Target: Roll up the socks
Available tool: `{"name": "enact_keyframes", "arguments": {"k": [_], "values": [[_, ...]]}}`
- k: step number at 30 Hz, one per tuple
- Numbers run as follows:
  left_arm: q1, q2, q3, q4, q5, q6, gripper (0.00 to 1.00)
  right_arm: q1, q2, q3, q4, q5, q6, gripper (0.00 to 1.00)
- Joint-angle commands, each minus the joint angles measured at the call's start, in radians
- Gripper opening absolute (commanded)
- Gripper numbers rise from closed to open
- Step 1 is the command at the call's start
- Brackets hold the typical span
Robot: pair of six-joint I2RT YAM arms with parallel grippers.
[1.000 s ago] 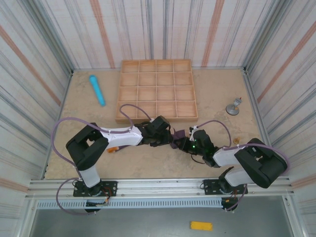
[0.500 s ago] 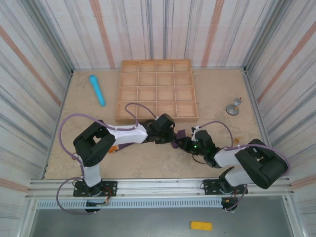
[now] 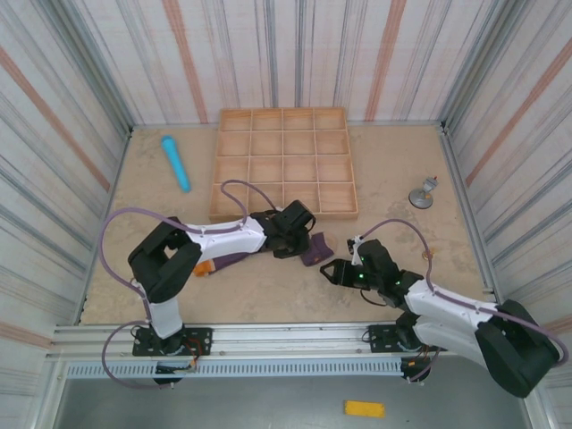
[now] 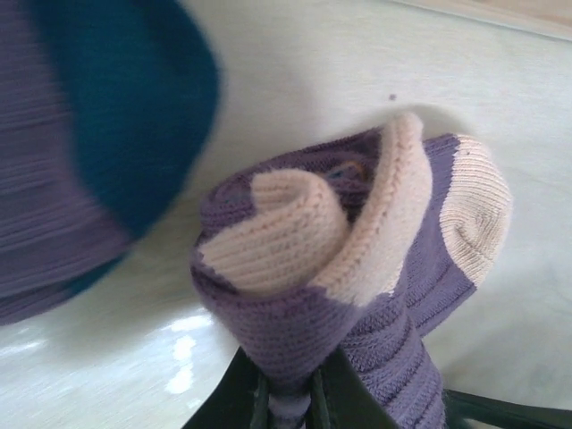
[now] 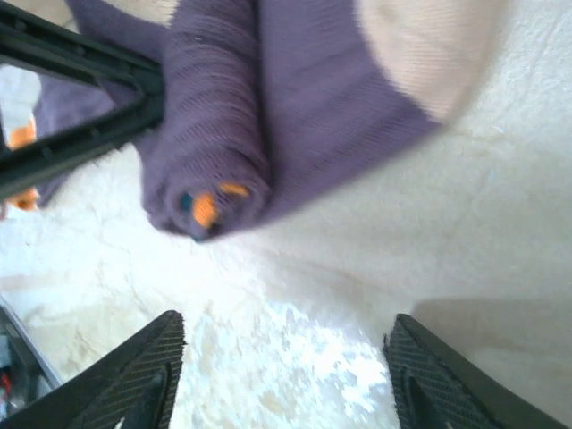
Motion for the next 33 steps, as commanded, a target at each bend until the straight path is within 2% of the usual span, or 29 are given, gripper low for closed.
{"name": "enact_keyframes", "arguments": {"k": [1,4,8,16,18,23,33], "values": [[-0.007,-0.039,0.012,-0.271,-0.102,-0.039,0.0,0.037,-0.057,0.044,-0.195,0.058,-0.126,0.68],[-0.01,-0.057,0.001,-0.301,-0.077,-0.081,0.0,0.131,-0.075,0.081,-0.227,0.181,-0.205,0.69],[-0.018,-0.055,-0.01,-0.305,-0.043,-0.119,0.0,0.282,-0.05,0.107,-0.179,0.377,-0.314,0.69],[-0.023,-0.035,0.027,-0.325,0.006,-0.154,0.0,0.476,0.059,0.076,0.132,0.586,-0.568,0.67],[-0.022,-0.025,0.044,-0.336,0.011,-0.154,0.0,0.498,0.112,0.07,0.212,0.623,-0.625,0.67],[-0.019,-0.008,0.061,-0.333,0.038,-0.157,0.0,0.5,0.25,0.09,0.35,0.609,-0.694,0.66],[-0.014,-0.005,0.057,-0.325,0.053,-0.16,0.0,0.507,0.506,0.148,0.528,0.621,-0.679,0.61]]}}
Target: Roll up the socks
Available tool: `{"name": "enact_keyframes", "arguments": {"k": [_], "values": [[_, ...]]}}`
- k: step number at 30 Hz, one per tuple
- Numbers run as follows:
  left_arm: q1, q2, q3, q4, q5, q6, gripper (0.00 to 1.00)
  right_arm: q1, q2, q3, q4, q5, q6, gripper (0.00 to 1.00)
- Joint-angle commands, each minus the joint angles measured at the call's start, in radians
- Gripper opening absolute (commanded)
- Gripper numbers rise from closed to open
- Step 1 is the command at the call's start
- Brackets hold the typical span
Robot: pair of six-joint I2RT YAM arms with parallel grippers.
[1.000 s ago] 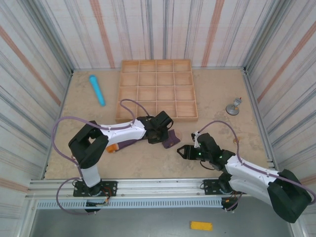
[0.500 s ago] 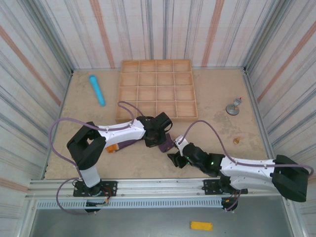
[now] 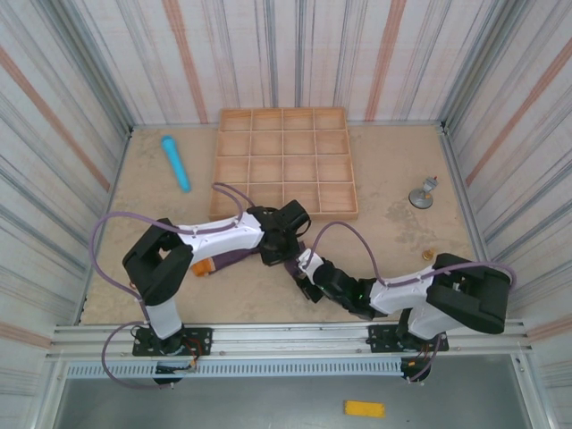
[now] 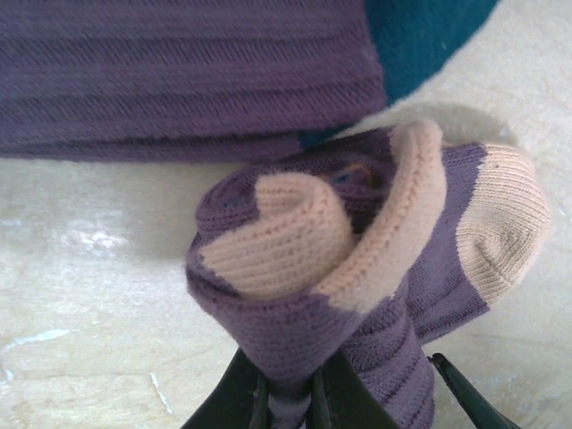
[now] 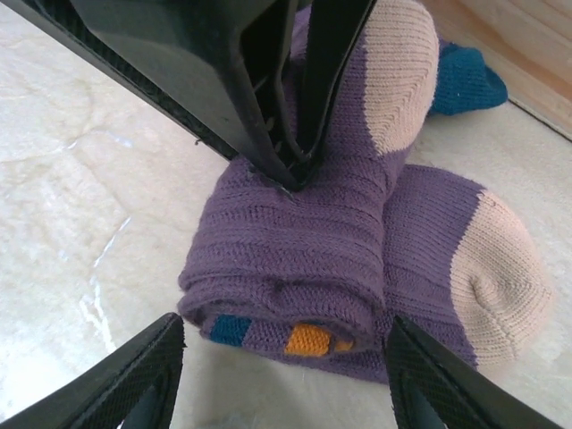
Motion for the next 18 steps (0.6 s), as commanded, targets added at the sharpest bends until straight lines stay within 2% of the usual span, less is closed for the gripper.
{"name": "enact_keyframes", "arguments": {"k": [1,7,12,18], "values": [[-0.022,0.023,0.005,-0.033,0.03,-0.011,0.0,0.009,0.047,0.039,0.083,0.016,-0.02,0.61],[0.003,0.01,-0.057,0.047,0.098,-0.044,0.0,0.013,-0.048,0.007,0.062,0.01,0.023,0.64],[0.022,-0.002,-0.079,0.058,0.117,-0.056,0.0,0.014,-0.134,-0.005,0.014,0.014,-0.003,0.65],[0.034,-0.01,-0.072,0.043,0.103,-0.048,0.0,0.006,-0.102,0.003,0.005,0.012,-0.023,0.64]]}}
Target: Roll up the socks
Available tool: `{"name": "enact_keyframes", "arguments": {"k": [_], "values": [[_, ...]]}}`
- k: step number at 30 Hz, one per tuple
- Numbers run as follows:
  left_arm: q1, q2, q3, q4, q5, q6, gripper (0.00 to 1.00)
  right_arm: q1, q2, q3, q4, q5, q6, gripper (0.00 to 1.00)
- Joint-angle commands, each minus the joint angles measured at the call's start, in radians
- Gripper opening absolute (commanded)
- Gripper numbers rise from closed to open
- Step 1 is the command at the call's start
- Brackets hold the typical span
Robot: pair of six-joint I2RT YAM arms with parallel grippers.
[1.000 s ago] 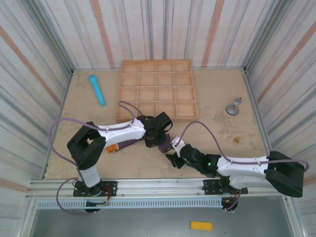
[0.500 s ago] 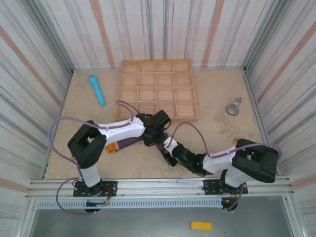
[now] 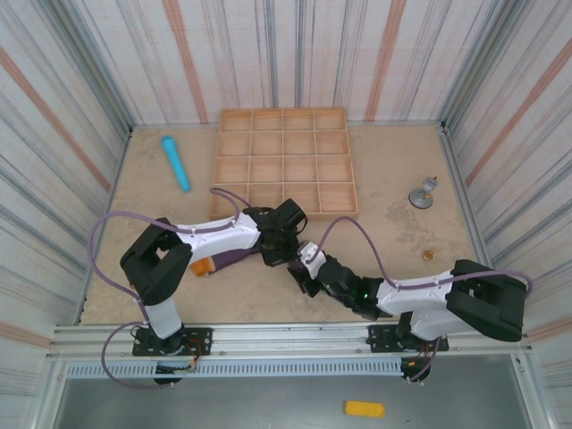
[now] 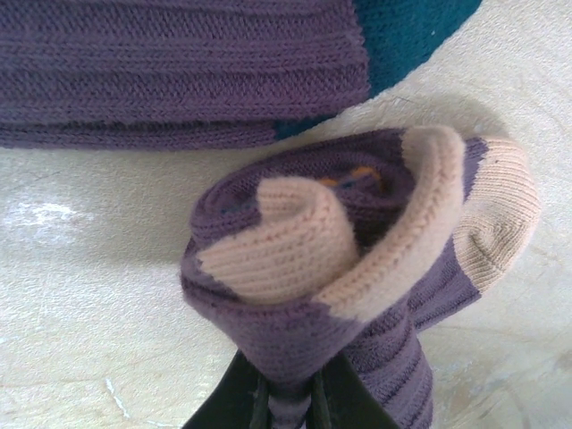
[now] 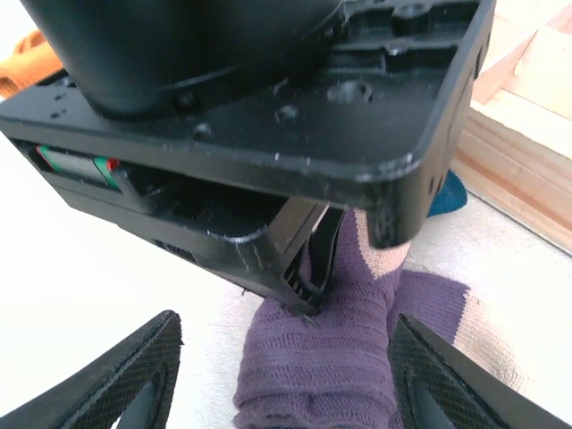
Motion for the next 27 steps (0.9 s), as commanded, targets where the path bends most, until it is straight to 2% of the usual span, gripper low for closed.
{"name": "enact_keyframes", "arguments": {"k": [1,11,13,15,17,19,20,21,23,25,27], "values": [[0.007,-0.001,-0.025,-0.049,0.005,-0.011,0.0,-0.001,0.034,0.004,-0.01,-0.003,-0.025,0.64],[0.007,0.001,-0.032,-0.049,0.011,-0.007,0.0,-0.008,0.187,0.029,0.055,0.021,0.014,0.54],[0.007,-0.004,-0.032,-0.049,0.011,-0.002,0.0,-0.007,0.203,0.037,0.049,0.037,0.023,0.47],[0.008,-0.012,-0.031,-0.052,0.009,0.002,0.01,-0.008,0.212,0.047,0.024,0.05,0.04,0.31],[0.009,-0.022,-0.034,-0.051,0.005,0.002,0.11,-0.009,0.21,0.044,0.017,0.049,0.059,0.14],[0.012,-0.031,-0.043,-0.042,0.007,0.001,0.18,-0.015,0.207,0.036,0.011,0.034,0.089,0.04],[0.014,-0.036,-0.047,-0.034,0.012,-0.001,0.27,-0.021,0.204,0.031,0.009,0.019,0.109,0.0],[0.014,-0.041,-0.051,-0.024,0.013,-0.003,0.38,-0.028,0.2,0.026,0.005,0.001,0.133,0.0],[0.013,-0.052,-0.057,-0.009,0.017,-0.006,0.48,-0.049,0.194,0.006,0.01,-0.049,0.184,0.0],[0.013,-0.066,-0.063,0.011,0.018,-0.011,0.67,-0.087,0.183,-0.019,0.026,-0.129,0.237,0.0],[0.01,-0.083,-0.066,0.034,0.015,-0.006,0.78,-0.12,0.168,-0.039,0.035,-0.197,0.282,0.0]]}}
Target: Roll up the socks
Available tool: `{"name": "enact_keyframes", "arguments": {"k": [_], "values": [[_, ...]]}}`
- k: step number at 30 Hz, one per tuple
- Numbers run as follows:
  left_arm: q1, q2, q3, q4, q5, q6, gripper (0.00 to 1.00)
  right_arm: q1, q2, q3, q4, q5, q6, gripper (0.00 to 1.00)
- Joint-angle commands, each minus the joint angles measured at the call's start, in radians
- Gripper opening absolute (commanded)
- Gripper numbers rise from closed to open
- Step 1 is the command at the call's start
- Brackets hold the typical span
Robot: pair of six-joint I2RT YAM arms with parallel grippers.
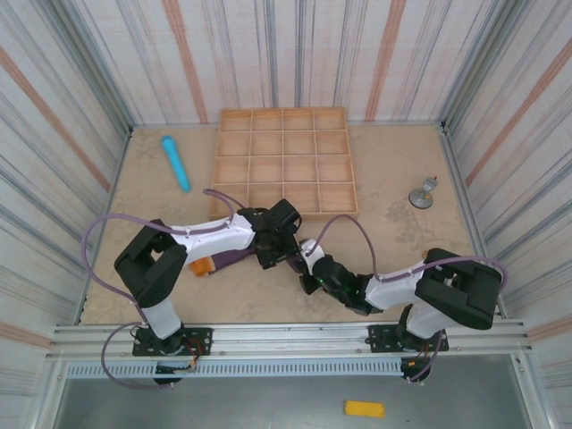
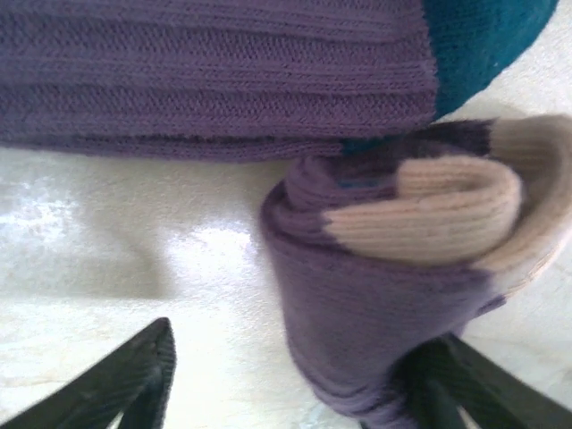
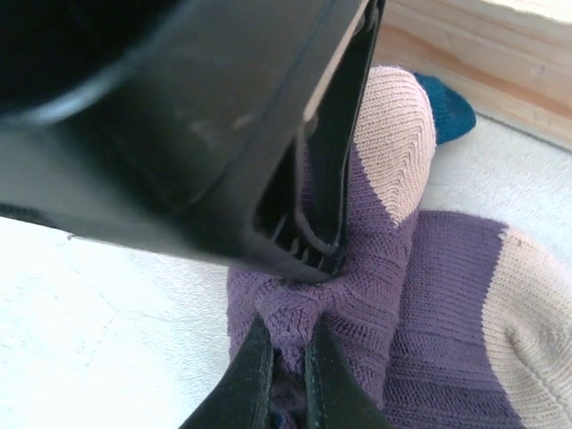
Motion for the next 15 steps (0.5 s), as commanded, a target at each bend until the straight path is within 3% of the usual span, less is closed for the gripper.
{"name": "enact_keyframes", "arguments": {"k": [1,9,15], "values": [[-0.012,-0.051,-0.017,0.037,0.02,0.014,0.82,-0.051,-0.009,-0.051,-0.063,-0.146,0.136,0.0],[-0.052,-0.111,-0.02,0.057,-0.098,0.062,0.83,-0.244,-0.03,-0.117,-0.071,-0.4,0.353,0.0],[-0.067,-0.131,-0.083,0.14,-0.097,0.092,0.72,-0.353,-0.072,-0.183,-0.083,-0.484,0.461,0.0]]}}
